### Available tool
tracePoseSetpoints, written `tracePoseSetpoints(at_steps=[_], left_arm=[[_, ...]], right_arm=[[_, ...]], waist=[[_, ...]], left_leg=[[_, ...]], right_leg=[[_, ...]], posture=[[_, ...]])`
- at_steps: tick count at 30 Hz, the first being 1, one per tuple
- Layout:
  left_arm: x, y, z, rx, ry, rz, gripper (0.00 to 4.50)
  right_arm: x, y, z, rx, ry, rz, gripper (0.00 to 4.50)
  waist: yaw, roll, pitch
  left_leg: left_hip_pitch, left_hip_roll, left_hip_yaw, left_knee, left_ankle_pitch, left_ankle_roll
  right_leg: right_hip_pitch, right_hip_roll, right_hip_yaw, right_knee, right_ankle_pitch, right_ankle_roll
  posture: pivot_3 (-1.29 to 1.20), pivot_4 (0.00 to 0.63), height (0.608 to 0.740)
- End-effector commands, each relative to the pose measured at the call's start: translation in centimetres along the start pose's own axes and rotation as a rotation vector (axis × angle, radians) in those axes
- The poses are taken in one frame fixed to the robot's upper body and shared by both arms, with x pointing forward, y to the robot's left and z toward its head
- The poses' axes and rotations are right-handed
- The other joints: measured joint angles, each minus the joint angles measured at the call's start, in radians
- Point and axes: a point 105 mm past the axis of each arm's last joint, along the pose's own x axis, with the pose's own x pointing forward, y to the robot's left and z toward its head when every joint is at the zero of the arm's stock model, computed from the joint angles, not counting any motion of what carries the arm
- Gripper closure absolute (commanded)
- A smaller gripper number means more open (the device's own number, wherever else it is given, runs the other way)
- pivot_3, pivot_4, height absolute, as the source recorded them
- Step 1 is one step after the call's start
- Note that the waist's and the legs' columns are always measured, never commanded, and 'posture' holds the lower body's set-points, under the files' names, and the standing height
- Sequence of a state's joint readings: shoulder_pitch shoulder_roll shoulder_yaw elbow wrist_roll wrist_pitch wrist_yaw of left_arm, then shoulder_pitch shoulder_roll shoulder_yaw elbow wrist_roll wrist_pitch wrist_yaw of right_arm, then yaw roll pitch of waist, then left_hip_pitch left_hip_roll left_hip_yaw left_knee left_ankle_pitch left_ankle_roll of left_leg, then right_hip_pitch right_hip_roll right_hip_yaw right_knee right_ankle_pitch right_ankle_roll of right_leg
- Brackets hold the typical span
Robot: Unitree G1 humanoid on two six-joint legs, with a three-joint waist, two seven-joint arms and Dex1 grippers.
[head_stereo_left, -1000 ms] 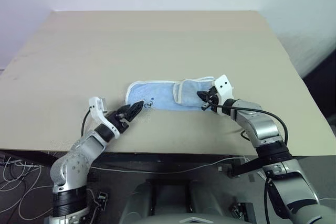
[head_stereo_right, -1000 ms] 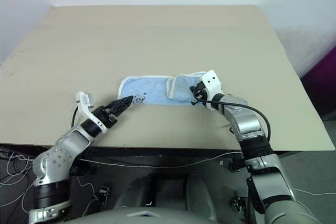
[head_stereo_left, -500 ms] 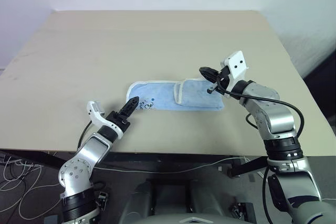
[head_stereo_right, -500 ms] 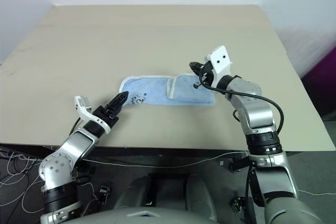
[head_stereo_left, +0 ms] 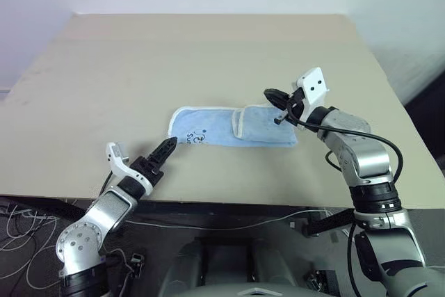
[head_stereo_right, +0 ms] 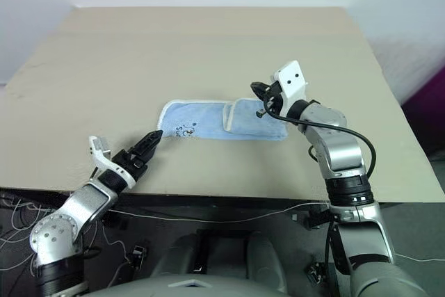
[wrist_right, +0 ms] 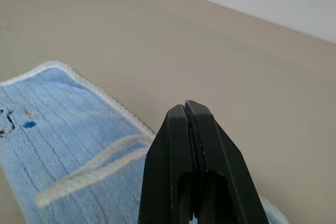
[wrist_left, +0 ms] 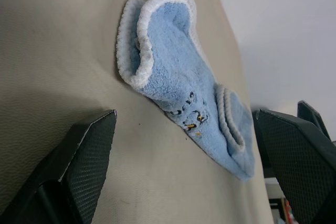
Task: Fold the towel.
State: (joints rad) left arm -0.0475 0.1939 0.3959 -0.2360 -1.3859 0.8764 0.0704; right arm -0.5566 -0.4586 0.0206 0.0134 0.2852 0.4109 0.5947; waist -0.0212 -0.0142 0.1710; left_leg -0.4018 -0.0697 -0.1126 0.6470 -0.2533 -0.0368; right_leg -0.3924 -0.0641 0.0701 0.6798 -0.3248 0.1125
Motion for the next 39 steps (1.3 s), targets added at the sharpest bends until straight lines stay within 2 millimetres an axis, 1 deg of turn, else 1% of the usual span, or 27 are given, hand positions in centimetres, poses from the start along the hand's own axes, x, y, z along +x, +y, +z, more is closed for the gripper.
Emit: tracePoseSetpoints(at_steps=[1, 3, 5, 10, 11, 13, 17, 18, 22, 23, 24, 25, 30, 32, 34, 36, 37, 39], left_arm=[[1.7, 2.2, 0.0, -0.083, 0.012, 0.12, 0.0], [2.5, 2.3, 0.2, -0.109, 0.005, 0.132, 0.0], [3.4, 1.8, 0.1, -0.1, 0.018, 0.116, 0.0], [4.6, 1.0, -0.2, -0.086, 0.06, 0.094, 0.0], [4.7, 0.8, -0.3, -0.078, 0.067, 0.09, 0.18], [5.0, 0.4, -0.3, -0.065, 0.075, 0.081, 0.58], [5.4, -0.6, -0.3, -0.034, 0.086, 0.067, 2.04], [5.4, -0.7, -0.4, -0.033, 0.085, 0.065, 2.3], [5.1, -1.0, -0.1, -0.038, 0.064, 0.065, 3.62], [5.0, -1.2, 0.1, -0.038, 0.054, 0.062, 4.02], [5.0, -1.3, 0.2, -0.037, 0.048, 0.061, 4.3], [4.9, -1.4, 0.3, -0.037, 0.045, 0.06, 4.47], [4.7, -2.2, 1.7, -0.007, -0.001, 0.032, 4.47], [4.3, -2.4, 3.5, 0.011, -0.057, 0.01, 4.47], [3.6, -2.5, 6.0, 0.048, -0.13, -0.004, 4.47], [3.1, -2.6, 8.0, 0.091, -0.176, -0.01, 4.47], [3.0, -2.7, 8.6, 0.122, -0.184, -0.015, 4.47], [2.9, -3.1, 9.3, 0.173, -0.181, -0.031, 4.47]], right_arm=[[-0.3, -0.2, 1.1, -0.007, -0.041, -0.016, 4.49], [-0.4, -0.2, 1.1, -0.006, -0.043, -0.023, 4.49], [-0.6, -0.2, 1.2, -0.005, -0.044, -0.031, 4.49], [-1.0, -0.1, 1.2, -0.003, -0.047, -0.04, 4.49], [-1.0, 0.0, 1.3, -0.002, -0.048, -0.041, 4.5], [-1.1, 0.0, 1.3, -0.002, -0.048, -0.042, 4.5], [-1.1, 0.1, 1.4, -0.001, -0.052, -0.043, 4.5], [-1.1, 0.2, 1.5, -0.001, -0.053, -0.043, 4.5], [-1.0, 0.3, 1.5, 0.0, -0.056, -0.041, 4.5], [-1.0, 0.4, 1.5, 0.001, -0.055, -0.039, 4.5], [-1.0, 0.5, 1.4, 0.003, -0.055, -0.036, 4.5], [-1.0, 0.6, 1.4, 0.004, -0.055, -0.035, 4.5], [-0.9, 0.9, 1.4, 0.005, -0.055, -0.03, 4.5], [-1.0, 0.9, 1.4, 0.006, -0.055, -0.032, 4.5], [-1.2, 0.7, 1.4, 0.007, -0.053, -0.042, 4.5], [-1.5, 0.4, 1.4, 0.008, -0.051, -0.054, 4.5], [-1.6, 0.3, 1.3, 0.009, -0.05, -0.062, 4.5], [-1.9, 0.0, 1.2, 0.01, -0.047, -0.078, 4.5]], waist=[[0.015, 0.0, 0.0], [0.025, 0.001, 0.0], [0.031, 0.002, -0.001], [0.036, 0.002, -0.001], [0.035, 0.002, -0.001], [0.035, 0.002, -0.001], [0.034, 0.001, 0.0], [0.034, 0.001, 0.0], [0.032, 0.001, 0.0], [0.032, 0.001, 0.0], [0.032, 0.001, 0.0], [0.032, 0.001, 0.0], [0.031, 0.0, 0.001], [0.029, 0.0, 0.001], [0.027, -0.001, 0.001], [0.025, -0.001, 0.002], [0.023, -0.001, 0.002], [0.022, -0.001, 0.002]], left_leg=[[0.002, 0.0, -0.001, 0.0, 0.0, 0.0], [0.008, -0.001, -0.002, -0.001, 0.0, 0.0], [0.013, -0.001, -0.004, -0.002, 0.0, 0.0], [0.013, -0.001, -0.006, -0.002, 0.0, 0.0], [0.013, -0.001, -0.006, -0.002, 0.0, 0.0], [0.013, -0.001, -0.006, -0.002, 0.0, 0.0], [0.01, -0.001, -0.006, -0.003, 0.0, 0.0], [0.01, -0.001, -0.006, -0.003, -0.001, 0.001], [0.008, -0.001, -0.006, -0.005, -0.001, 0.001], [0.008, -0.001, -0.006, -0.006, -0.001, 0.001], [0.008, -0.001, -0.005, -0.007, -0.001, 0.001], [0.008, -0.001, -0.005, -0.007, -0.001, 0.001], [0.008, -0.001, -0.005, -0.009, -0.001, 0.001], [0.008, -0.001, -0.004, -0.01, -0.001, 0.001], [0.008, -0.001, -0.004, -0.012, 0.0, -0.001], [0.007, -0.001, -0.004, -0.015, 0.001, -0.002], [0.006, 0.0, -0.004, -0.015, 0.001, -0.002], [0.004, 0.0, -0.003, -0.016, 0.001, -0.003]], right_leg=[[0.002, 0.0, -0.001, 0.0, 0.0, 0.0], [0.007, 0.0, -0.002, -0.004, 0.0, 0.0], [0.018, 0.0, -0.005, -0.011, 0.0, 0.0], [0.02, 0.0, -0.007, -0.014, 0.001, 0.001], [0.02, 0.0, -0.007, -0.014, 0.001, 0.001], [0.02, 0.0, -0.007, -0.014, 0.001, 0.001], [0.019, 0.0, -0.007, -0.015, 0.001, 0.001], [0.019, 0.0, -0.007, -0.015, 0.001, 0.001], [0.016, -0.001, -0.007, -0.016, 0.001, 0.001], [0.015, -0.001, -0.006, -0.016, 0.001, 0.001], [0.015, -0.001, -0.006, -0.016, 0.001, 0.001], [0.014, -0.001, -0.006, -0.016, 0.001, 0.001], [0.014, -0.001, -0.005, -0.017, 0.001, 0.001], [0.013, -0.001, -0.005, -0.017, 0.001, 0.001], [0.011, -0.001, -0.004, -0.017, 0.001, 0.001], [0.009, 0.0, -0.004, -0.017, 0.001, 0.001], [0.007, 0.0, -0.004, -0.017, 0.001, 0.001], [0.005, 0.0, -0.003, -0.017, 0.001, 0.001]], posture=[[0.0, 0.15, 0.74], [0.0, 0.15, 0.74], [0.0, 0.15, 0.74], [0.0, 0.15, 0.74], [0.0, 0.15, 0.74], [0.0, 0.15, 0.74], [0.0, 0.15, 0.74], [0.0, 0.15, 0.74], [0.0, 0.15, 0.74], [0.0, 0.15, 0.74], [0.0, 0.15, 0.74], [0.0, 0.15, 0.74], [0.0, 0.15, 0.74], [0.0, 0.15, 0.74], [0.0, 0.15, 0.74], [0.0, 0.15, 0.74], [0.0, 0.15, 0.74], [0.0, 0.15, 0.74]])
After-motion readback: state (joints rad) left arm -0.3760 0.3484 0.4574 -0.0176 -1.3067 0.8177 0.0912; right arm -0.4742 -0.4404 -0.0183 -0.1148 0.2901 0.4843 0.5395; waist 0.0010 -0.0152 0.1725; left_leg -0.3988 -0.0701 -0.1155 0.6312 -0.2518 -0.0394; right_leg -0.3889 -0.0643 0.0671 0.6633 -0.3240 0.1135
